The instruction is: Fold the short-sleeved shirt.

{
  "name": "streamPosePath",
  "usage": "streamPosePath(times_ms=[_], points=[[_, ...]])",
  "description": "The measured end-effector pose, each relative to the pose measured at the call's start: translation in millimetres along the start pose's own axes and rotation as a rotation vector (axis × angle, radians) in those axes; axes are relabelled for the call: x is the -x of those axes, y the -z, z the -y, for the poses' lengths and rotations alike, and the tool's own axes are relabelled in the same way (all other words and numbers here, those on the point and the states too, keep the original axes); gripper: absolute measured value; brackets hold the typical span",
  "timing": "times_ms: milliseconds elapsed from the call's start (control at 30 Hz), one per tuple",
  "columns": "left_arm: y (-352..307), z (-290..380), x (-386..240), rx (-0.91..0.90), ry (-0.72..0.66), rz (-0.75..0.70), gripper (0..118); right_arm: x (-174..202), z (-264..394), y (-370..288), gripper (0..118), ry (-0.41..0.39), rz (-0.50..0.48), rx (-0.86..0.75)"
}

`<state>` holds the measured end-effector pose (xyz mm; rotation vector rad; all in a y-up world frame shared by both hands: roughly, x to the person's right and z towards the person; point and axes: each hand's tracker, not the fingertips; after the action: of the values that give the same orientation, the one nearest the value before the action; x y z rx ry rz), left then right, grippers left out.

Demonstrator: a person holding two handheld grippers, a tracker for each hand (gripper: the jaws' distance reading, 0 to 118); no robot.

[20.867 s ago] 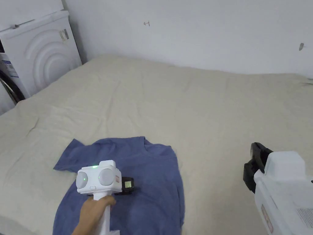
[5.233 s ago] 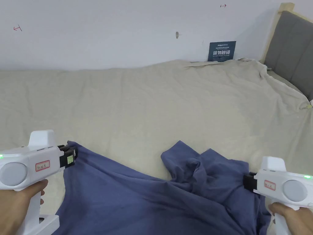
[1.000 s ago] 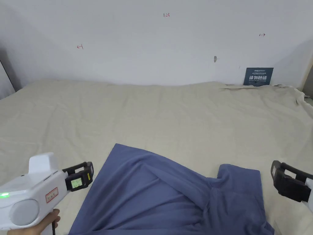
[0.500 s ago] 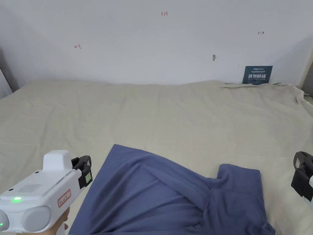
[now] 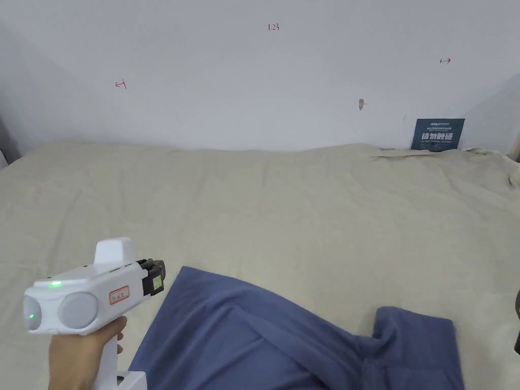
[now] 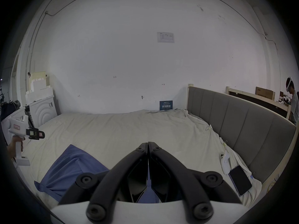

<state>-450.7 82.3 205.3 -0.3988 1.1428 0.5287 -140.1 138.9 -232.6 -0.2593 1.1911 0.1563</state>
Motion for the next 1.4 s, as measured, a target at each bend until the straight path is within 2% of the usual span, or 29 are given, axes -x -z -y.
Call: streamPosePath(times_ms=[67, 133, 167, 233, 267, 300, 333, 533, 633, 733, 800, 833, 867, 900, 1000, 1067, 1300, 1333, 1367, 1400], points=[[38.6, -12.6, 8.5, 0.107, -0.031, 0.036, 0, 0.6, 1.3, 14.8, 0, -0.005, 0.011, 0.016], [75.6, -20.4, 22.0, 0.175, -0.060, 0.029, 12, 0.4, 3.1, 29.2, 0, -0.005, 0.017, 0.033], [94.2, -23.8, 25.7, 0.188, -0.072, 0.017, 24, 0.0, 4.3, 37.0, 0, -0.001, 0.019, 0.043], [124.9, -29.2, 30.0, 0.228, -0.063, -0.017, 68, 0.2, 6.4, 49.2, 0, 0.003, 0.022, 0.061], [131.6, -31.2, 15.6, 0.256, -0.049, -0.040, 82, 0.2, 7.8, 55.9, 0, 0.002, 0.026, 0.072], [145.3, -32.5, 15.1, 0.283, -0.038, -0.069, 92, 0.6, 9.3, 61.9, 0, -0.001, 0.035, 0.082], [156.2, -32.6, 15.4, 0.292, -0.023, -0.088, 92, 0.8, 10.4, 65.4, 0, -0.001, 0.044, 0.091], [218.0, -24.6, 31.2, 0.399, 0.013, -0.153, 90, -0.6, 20.1, 83.8, 0, 0.015, 0.055, 0.135], [234.5, -14.2, 27.2, 0.440, 0.040, -0.173, 70, -0.3, 22.5, 84.9, 0, 0.011, 0.062, 0.149], [235.6, 0.9, 17.9, 0.491, 0.059, -0.152, 62, -3.3, 26.1, 85.8, 0, 0.006, 0.071, 0.168], [232.1, 8.1, 16.6, 0.461, 0.115, -0.184, 51, -3.2, 27.0, 86.4, 0, 0.007, 0.072, 0.176], [230.6, 6.8, 14.0, 0.451, 0.125, -0.179, 39, -4.1, 27.5, 86.1, 0, 0.007, 0.071, 0.180], [230.2, 6.8, 12.7, 0.459, 0.107, -0.171, 24, -6.0, 28.2, 85.6, 0, 0.006, 0.068, 0.185], [229.5, 7.1, 11.8, 0.450, 0.124, -0.183, 2, -5.8, 28.1, 86.6, 0, 0.006, 0.066, 0.190], [214.6, 7.4, 6.9, 0.438, 0.108, -0.151, 0, -10.9, 29.4, 91.8, 0, 0.018, 0.053, 0.211], [210.2, 2.3, 16.3, 0.363, 0.113, -0.138, 0, -14.4, 29.2, 101.9, 0, 0.040, 0.040, 0.239], [120.0, -14.5, -0.6, 0.223, 0.078, 0.004, 0, -32.9, 53.9, 160.2, 1, 0.128, 0.008, 0.451], [112.1, -16.1, 1.3, 0.215, 0.075, 0.012, 0, -34.9, 61.6, 169.7, 4, 0.142, 0.010, 0.478], [104.0, -17.3, 0.9, 0.205, 0.074, 0.017, 0, -38.1, 70.1, 179.8, 15, 0.153, 0.012, 0.521], [98.3, -17.8, 0.6, 0.199, 0.075, 0.020, 0, -41.3, 78.2, 187.8, 44, 0.151, 0.011, 0.554]])
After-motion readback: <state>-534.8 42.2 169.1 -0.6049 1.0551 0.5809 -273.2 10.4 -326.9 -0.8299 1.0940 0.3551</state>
